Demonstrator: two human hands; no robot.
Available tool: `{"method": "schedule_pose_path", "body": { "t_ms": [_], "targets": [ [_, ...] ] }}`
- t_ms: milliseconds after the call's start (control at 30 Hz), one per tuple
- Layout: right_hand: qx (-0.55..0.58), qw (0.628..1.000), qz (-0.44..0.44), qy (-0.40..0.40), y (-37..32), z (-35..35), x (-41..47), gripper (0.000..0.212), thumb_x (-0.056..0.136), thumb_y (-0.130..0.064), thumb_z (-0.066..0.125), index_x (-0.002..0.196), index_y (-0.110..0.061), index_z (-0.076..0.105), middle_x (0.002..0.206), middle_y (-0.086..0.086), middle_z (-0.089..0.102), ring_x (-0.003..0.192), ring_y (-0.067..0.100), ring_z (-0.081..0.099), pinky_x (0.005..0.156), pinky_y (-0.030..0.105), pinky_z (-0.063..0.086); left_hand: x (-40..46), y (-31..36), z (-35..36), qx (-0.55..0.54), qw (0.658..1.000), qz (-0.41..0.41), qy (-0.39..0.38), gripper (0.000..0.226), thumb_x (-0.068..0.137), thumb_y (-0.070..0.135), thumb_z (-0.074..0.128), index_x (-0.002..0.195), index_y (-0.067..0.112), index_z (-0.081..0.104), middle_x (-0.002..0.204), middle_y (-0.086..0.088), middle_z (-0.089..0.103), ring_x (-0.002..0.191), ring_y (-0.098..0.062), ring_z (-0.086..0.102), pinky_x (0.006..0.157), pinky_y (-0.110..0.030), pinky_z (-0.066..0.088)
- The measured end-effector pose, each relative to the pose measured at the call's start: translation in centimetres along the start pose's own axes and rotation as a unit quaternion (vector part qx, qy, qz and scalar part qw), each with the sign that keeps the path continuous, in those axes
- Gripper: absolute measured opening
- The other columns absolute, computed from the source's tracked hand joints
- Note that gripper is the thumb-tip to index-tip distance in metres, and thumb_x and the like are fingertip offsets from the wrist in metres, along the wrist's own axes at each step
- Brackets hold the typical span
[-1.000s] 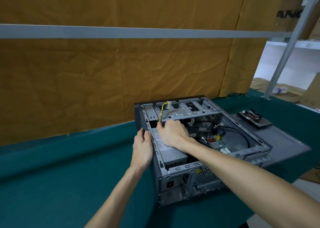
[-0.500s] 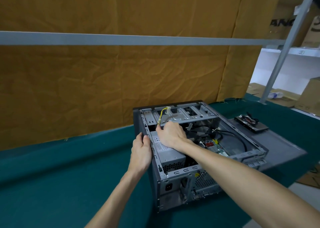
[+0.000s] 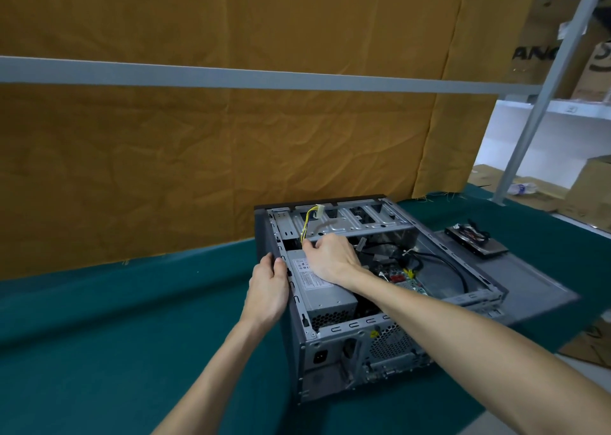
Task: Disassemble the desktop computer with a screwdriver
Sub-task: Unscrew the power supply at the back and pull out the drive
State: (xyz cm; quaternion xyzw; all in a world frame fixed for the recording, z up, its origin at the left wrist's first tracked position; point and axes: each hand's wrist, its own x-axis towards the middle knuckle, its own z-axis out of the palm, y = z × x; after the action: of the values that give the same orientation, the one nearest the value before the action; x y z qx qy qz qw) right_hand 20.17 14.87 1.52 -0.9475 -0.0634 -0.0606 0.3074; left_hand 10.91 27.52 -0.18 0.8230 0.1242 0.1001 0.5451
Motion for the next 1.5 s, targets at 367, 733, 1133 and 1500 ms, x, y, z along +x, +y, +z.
{"method": "schedule_pose_path", "body": {
  "t_ms": [367,733,1133,1500],
  "targets": [
    [0.036,0.998,0.036,0.022,2.2,-1.0,-0.5,0.059,0.102,-0.047,0.05,0.05,-0.018,0.048,0.038,-0.01,0.038,0.03,0.012,0.032,0.041,0.019,0.028,-0.2,0.3,0.2,-0.002,1.0,-0.01,0.007,0.049,0.106,0.034,0.029,0.146,0.009,0.043,0.144,-0.018,0.052,0.131,-0.037,0.049,0.111,-0.052,0.038],
    [-0.076,0.997,-0.029,0.012,2.9,-3.4,-1.5,0.06,0.102,-0.057,0.039,0.057,-0.018,0.045,0.052,-0.003,0.051,0.049,0.02,0.054,0.048,0.027,0.037,-0.3,0.4,-0.2,0.033,0.999,0.005,0.014,0.031,0.104,0.033,0.031,0.103,0.012,0.053,0.116,-0.021,0.063,0.108,-0.041,0.059,0.097,-0.053,0.049],
    [-0.178,0.932,0.089,-0.302,-1.2,-5.6,-1.2,0.131,0.058,-0.095,0.049,0.159,-0.021,0.011,0.146,0.019,0.048,0.121,0.041,0.057,0.09,0.051,0.051,0.4,1.5,-0.7,0.184,0.974,0.105,0.079,0.034,0.099,0.017,0.048,0.133,0.017,0.056,0.137,-0.009,0.049,0.125,-0.03,0.045,0.106,-0.041,0.036],
    [0.002,0.979,-0.001,-0.202,1.5,-12.3,0.6,0.092,0.053,-0.082,0.06,0.124,-0.024,0.057,0.119,0.001,0.063,0.104,0.023,0.063,0.078,0.039,0.046,2.4,4.0,0.5,0.201,0.968,0.111,0.104,0.022,0.101,0.026,0.047,0.106,0.03,0.068,0.115,0.004,0.066,0.113,-0.028,0.054,0.097,-0.038,0.035]
  ]
}}
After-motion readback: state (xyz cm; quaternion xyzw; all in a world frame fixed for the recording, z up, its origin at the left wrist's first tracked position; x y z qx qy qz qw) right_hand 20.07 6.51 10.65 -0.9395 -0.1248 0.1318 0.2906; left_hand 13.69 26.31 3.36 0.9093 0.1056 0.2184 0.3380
